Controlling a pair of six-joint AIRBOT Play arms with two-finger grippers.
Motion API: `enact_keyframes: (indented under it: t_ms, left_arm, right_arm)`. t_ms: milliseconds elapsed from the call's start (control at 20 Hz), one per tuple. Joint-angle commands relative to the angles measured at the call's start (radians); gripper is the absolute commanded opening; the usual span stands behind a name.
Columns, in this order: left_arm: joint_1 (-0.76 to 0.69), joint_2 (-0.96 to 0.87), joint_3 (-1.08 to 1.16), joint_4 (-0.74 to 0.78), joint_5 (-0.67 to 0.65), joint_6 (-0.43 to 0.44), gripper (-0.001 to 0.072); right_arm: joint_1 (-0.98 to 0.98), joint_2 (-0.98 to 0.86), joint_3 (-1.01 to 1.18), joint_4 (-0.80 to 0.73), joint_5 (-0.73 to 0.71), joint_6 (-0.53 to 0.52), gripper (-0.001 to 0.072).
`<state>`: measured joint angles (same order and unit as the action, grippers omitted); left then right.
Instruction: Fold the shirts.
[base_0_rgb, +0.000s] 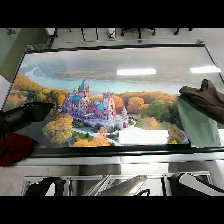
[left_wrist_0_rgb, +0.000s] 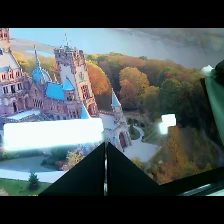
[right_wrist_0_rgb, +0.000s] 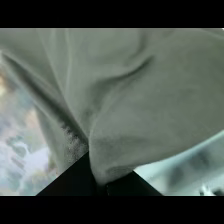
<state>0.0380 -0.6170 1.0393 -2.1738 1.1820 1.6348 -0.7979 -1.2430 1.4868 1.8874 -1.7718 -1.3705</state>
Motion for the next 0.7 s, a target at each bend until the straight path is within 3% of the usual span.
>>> enact_keyframes:
  t_ms: [0, 150, 200, 250, 300, 450, 600, 650]
  left_arm:
    - [0.0, 0.0, 0.0, 0.0, 0.016, 0.007, 0.0014]
    - [0.0, 0.0, 0.0, 0.0, 0.034, 0.007, 0.0014]
    - [0.0, 0.0, 0.0, 0.0, 0.034, 0.006, 0.0014]
    - [0.0, 0.0, 0.0, 0.0, 0.037, 0.006, 0.0014]
    - [0.0, 0.0, 0.0, 0.0, 0.047, 0.006, 0.0014]
    - [0.0, 0.0, 0.0, 0.0, 0.084, 0.006, 0.0014]
    - [0.0, 0.0, 0.0, 0.0, 0.085, 0.003, 0.0014]
    - [0.0, 0.0, 0.0, 0.0, 0.085, -0.015, 0.0014]
  right_arm:
    - [0.0, 0.041, -0.14, -0.03, -0.025, 0.034, 0.002]
    - [0.0, 0.037, -0.235, -0.041, 0.046, 0.031, 0.0055]
    - [0.0, 0.026, -0.251, -0.041, 0.057, 0.032, 0.0321]
    - [0.0, 0.009, -0.252, -0.041, 0.05, 0.032, 0.0644]
    - [0.0, -0.008, -0.25, -0.041, 0.025, 0.031, 0.0712]
    - [0.0, -0.039, -0.217, -0.027, -0.016, 0.031, 0.0712]
    - [0.003, -0.041, -0.133, 0.127, -0.009, 0.031, 0.0699]
    - [0.01, -0.039, -0.106, 0.222, 0.011, 0.03, 0.0573]
